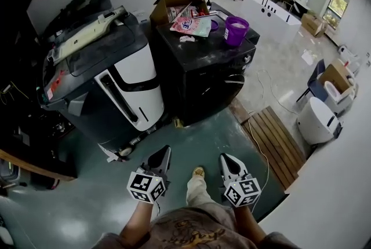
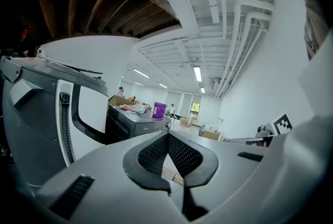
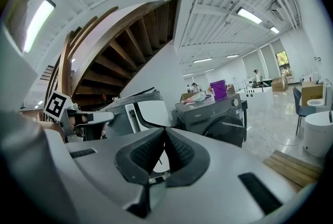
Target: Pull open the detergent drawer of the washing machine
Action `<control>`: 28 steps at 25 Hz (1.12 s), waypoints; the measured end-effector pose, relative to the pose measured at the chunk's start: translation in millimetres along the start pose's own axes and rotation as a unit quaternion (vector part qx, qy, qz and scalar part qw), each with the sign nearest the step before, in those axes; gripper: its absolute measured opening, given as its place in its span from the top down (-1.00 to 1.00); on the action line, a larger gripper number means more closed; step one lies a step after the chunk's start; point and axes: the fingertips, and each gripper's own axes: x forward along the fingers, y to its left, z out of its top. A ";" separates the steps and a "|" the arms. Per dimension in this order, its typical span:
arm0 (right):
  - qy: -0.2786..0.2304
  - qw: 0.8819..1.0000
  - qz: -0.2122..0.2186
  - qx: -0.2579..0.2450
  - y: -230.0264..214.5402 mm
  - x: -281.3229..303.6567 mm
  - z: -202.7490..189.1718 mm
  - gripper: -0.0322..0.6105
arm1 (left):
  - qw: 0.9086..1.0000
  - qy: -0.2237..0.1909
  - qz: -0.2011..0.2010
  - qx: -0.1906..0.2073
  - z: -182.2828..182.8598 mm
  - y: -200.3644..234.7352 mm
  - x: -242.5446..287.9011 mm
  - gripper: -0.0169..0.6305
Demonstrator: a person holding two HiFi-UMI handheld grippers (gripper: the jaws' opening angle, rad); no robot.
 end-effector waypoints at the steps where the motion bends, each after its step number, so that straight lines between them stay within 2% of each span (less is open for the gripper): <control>1: 0.001 1.000 0.002 0.000 -4.5 9.9 4.5 0.89 | 1.000 0.000 0.003 -0.002 3.1 5.1 9.3 0.88; 14: 0.001 1.000 0.020 0.009 -82.1 103.4 59.5 0.89 | 1.000 -0.008 0.012 0.003 44.8 34.7 131.7 0.88; 28: 0.001 0.998 0.054 0.010 -143.4 171.3 87.1 0.89 | 0.999 -0.011 0.037 0.020 62.9 51.5 210.1 0.88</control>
